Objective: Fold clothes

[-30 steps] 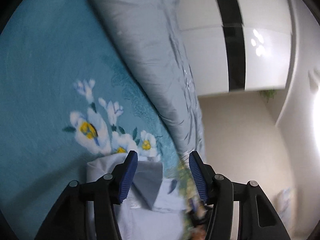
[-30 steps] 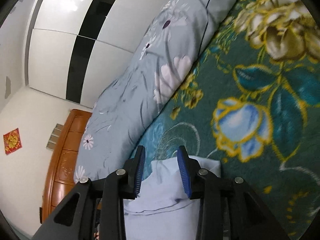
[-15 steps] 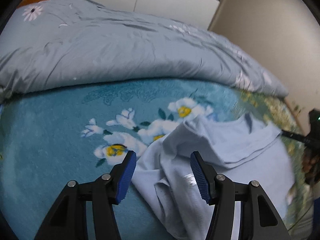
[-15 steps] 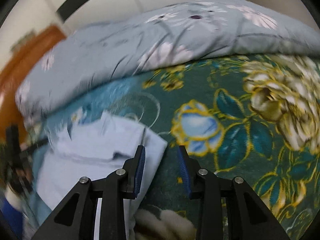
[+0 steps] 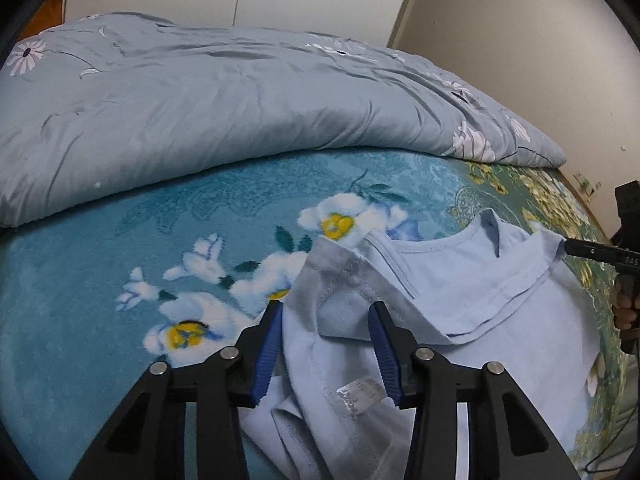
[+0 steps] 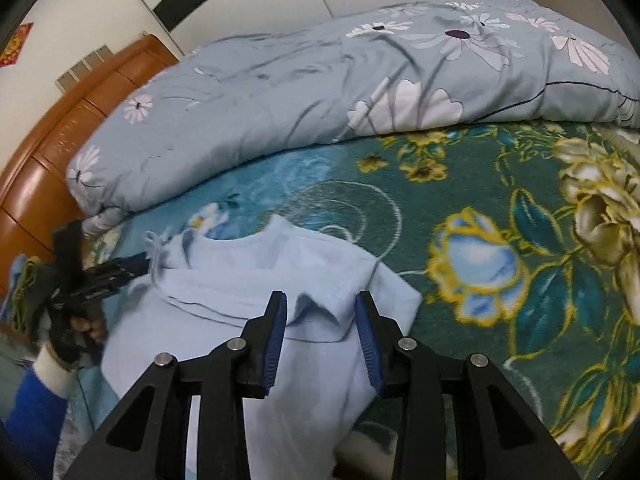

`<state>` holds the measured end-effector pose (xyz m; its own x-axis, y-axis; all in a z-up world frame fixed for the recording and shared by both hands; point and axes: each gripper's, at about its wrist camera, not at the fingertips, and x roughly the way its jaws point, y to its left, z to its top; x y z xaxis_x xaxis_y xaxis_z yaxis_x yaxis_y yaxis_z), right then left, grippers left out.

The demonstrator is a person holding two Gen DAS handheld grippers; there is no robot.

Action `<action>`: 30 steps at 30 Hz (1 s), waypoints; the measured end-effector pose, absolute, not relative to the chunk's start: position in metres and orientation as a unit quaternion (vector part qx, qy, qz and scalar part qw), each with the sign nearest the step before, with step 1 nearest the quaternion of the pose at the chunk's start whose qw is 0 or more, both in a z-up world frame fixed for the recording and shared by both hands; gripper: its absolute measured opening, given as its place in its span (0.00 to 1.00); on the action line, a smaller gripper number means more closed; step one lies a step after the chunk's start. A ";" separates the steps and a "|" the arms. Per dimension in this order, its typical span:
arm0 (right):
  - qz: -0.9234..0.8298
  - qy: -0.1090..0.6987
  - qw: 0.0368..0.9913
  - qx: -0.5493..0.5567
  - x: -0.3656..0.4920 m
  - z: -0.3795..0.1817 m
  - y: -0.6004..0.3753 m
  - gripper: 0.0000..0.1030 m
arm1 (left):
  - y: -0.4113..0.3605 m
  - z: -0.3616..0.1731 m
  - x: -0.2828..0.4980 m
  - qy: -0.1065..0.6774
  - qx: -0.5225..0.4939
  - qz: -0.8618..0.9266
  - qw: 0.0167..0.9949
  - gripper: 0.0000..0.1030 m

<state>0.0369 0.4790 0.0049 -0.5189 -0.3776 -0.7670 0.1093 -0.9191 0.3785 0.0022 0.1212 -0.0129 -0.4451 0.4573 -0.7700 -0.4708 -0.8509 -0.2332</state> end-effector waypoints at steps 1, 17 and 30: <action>-0.861 -0.133 0.133 0.472 0.036 0.004 0.477 0.36 | 0.122 -0.013 0.002 0.008 -0.451 0.850 0.273 0.42; -0.869 -0.220 0.098 0.432 0.004 0.022 0.495 0.04 | 0.085 -0.005 -0.008 -0.103 -0.421 0.863 0.258 0.03; -0.823 -0.281 0.023 0.493 -0.054 -0.020 0.490 0.04 | 0.064 -0.041 -0.030 -0.184 -0.475 0.833 0.218 0.06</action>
<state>-0.0536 0.4905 -0.0205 -0.5128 -0.3146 -0.7988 -0.2405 -0.8405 0.4855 -0.0295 0.0639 -0.0412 -0.4545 0.5377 -0.7102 -0.1886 -0.8373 -0.5132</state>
